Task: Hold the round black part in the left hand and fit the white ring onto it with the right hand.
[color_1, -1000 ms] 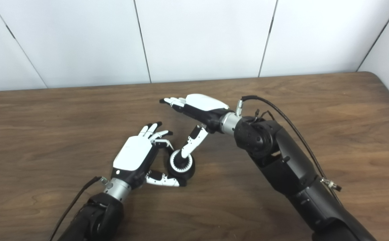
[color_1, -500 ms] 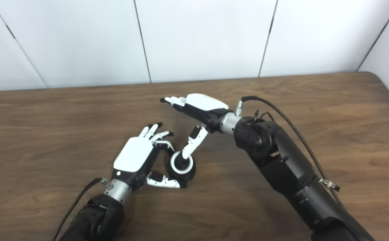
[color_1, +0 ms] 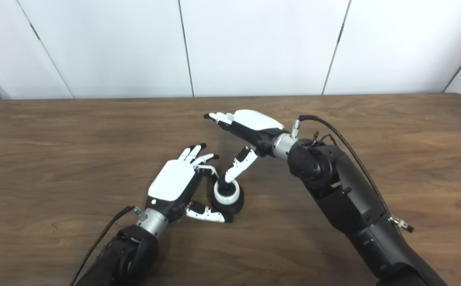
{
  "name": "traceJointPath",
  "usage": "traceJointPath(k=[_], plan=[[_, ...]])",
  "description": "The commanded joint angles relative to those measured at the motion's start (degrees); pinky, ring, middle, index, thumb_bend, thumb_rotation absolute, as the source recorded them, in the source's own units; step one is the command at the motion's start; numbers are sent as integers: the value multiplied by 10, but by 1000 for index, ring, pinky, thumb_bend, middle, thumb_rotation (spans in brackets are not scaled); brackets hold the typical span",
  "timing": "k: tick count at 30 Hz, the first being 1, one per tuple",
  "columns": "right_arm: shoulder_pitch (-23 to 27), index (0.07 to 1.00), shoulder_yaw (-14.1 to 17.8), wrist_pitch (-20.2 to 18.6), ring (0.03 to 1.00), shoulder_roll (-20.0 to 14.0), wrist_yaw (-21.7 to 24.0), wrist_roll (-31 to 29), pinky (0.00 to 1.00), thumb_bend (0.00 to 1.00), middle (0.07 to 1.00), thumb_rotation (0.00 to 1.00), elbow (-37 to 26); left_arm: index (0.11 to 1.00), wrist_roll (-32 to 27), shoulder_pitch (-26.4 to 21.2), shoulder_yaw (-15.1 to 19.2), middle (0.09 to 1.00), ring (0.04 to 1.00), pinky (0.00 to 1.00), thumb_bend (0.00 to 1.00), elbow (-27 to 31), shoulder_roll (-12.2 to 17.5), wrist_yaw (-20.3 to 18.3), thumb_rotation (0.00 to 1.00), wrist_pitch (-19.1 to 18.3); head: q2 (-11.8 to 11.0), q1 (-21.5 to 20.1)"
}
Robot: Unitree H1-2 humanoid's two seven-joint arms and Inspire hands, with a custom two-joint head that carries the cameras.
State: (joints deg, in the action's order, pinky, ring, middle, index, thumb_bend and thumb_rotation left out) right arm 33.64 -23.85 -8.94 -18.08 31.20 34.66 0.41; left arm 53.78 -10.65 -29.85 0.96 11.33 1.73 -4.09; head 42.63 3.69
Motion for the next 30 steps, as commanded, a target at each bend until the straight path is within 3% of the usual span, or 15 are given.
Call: traceJointPath(k=[1, 16, 20, 22, 26, 29, 30], plan=[[34, 995, 8, 16, 1000, 1, -17, 2, 973, 1000, 1000, 385, -10, 478, 9, 8, -20, 873, 996, 1000, 522, -22, -2, -27, 53, 5, 0, 0], [33, 988, 13, 16, 1000, 0, -19, -2, 961, 1000, 1000, 379, -11, 479, 9, 6, -20, 875, 996, 1000, 522, -28, -2, -27, 52, 5, -8, -7], [30, 986, 34, -2, 1000, -2, -13, -25, 972, 1000, 1000, 399, -41, 479, 9, 5, -20, 873, 997, 1000, 522, -35, 1, -27, 53, 6, -14, -12], [32, 979, 55, -5, 1000, -15, -3, -49, 943, 1000, 1000, 428, -66, 479, 9, 3, -20, 874, 998, 1000, 523, -39, 1, -26, 53, 8, -17, -14], [20, 925, 140, -39, 987, -57, 9, -128, 858, 1000, 1000, 485, -145, 479, 8, 0, -18, 867, 992, 1000, 523, -53, 1, -12, 53, 16, -27, -18], [-26, 922, 222, -86, 941, -79, -5, -184, 783, 987, 986, 565, -211, 479, 7, -3, -17, 866, 991, 1000, 523, -64, 1, -2, 52, 21, -35, -18], [-48, 931, 247, -98, 920, -82, -12, -202, 774, 947, 932, 607, -229, 479, 8, -4, -16, 866, 991, 1000, 522, -68, 1, 1, 52, 22, -37, -19]])
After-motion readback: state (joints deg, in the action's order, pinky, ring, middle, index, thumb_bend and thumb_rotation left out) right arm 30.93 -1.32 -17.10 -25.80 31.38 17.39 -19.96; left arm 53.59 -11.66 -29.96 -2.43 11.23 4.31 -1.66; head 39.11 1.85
